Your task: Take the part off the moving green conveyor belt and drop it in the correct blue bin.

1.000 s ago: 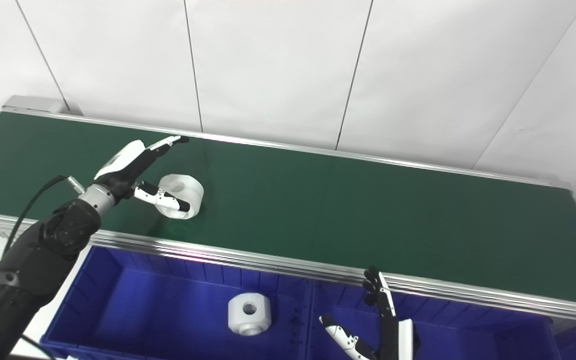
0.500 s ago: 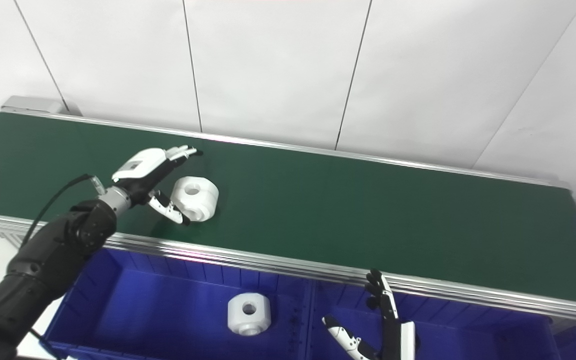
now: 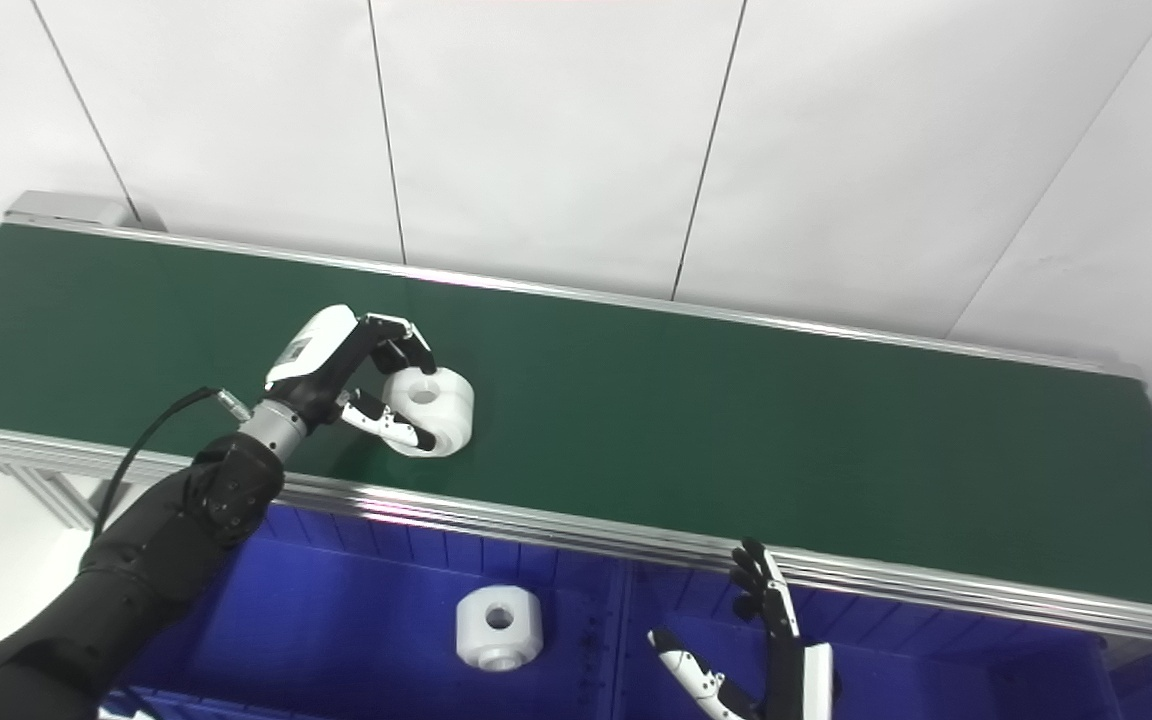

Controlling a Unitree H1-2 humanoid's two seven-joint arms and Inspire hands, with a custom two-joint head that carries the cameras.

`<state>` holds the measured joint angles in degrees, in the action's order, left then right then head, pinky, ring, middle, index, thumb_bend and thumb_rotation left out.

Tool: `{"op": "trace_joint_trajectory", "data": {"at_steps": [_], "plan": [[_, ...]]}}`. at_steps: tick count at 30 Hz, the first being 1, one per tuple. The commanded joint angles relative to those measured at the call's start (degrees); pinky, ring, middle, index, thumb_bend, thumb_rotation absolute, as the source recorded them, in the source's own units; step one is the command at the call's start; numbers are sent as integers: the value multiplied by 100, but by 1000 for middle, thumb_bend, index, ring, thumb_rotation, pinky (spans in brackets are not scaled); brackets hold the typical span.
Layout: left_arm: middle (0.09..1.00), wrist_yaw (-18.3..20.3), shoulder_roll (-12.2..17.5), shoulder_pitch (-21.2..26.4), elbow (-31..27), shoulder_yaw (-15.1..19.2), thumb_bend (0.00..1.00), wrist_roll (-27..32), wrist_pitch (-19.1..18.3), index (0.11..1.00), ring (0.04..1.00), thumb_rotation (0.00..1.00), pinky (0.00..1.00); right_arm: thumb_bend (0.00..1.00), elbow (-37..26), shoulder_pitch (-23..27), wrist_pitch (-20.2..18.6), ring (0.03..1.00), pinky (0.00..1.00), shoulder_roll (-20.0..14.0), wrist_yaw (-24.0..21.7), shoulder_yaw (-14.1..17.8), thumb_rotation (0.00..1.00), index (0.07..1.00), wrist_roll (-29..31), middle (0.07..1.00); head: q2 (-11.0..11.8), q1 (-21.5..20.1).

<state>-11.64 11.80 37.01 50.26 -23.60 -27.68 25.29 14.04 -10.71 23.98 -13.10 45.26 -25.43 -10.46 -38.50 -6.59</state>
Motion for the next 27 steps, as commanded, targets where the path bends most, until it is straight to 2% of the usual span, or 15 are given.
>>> {"op": "trace_joint_trajectory", "data": {"at_steps": [1, 5, 8, 12, 16, 18, 23, 27], "plan": [[517, -206, 50, 137, -180, 37, 499, 135, 160, 495, 444, 0, 495, 719, -96, 55, 295, 810, 785, -39, 111, 18, 449, 886, -64, 843, 5, 0], [520, -252, 109, 77, -279, 22, 499, 261, 162, 497, 439, 0, 485, 723, -104, 37, 295, 810, 781, -22, 103, 27, 465, 885, -75, 843, -17, -31], [519, -248, 186, -91, -639, 83, 500, 501, 163, 489, 450, 0, 483, 726, -138, 8, 295, 802, 768, 15, 113, 46, 465, 880, -92, 838, -71, -136], [512, -46, 263, -552, -1585, 324, 500, 789, 162, 492, 456, 0, 487, 728, -205, -42, 295, 804, 774, 38, 120, 49, 474, 883, -153, 841, -192, -373], [499, 263, 357, -1337, -2865, 445, 501, 1120, 161, 504, 454, 0, 486, 755, -278, -80, 295, 796, 755, 117, 142, 98, 528, 881, -371, 835, -395, -772], [498, 387, 366, -1553, -3140, 473, 501, 1191, 159, 504, 456, 0, 486, 758, -308, -99, 295, 788, 745, 161, 131, 144, 539, 878, -449, 830, -460, -881], [505, 503, 372, -2087, -3446, 385, 501, 1133, 161, 503, 446, 0, 455, 750, -349, -169, 293, 775, 736, 341, -2, 406, 587, 875, -769, 823, -573, -1063], [507, -37, 591, -2369, -3313, -202, 501, 523, 163, 501, 448, 0, 459, 744, -381, -199, 291, 761, 720, 461, -99, 581, 597, 871, -891, 817, -657, -1136]]}}
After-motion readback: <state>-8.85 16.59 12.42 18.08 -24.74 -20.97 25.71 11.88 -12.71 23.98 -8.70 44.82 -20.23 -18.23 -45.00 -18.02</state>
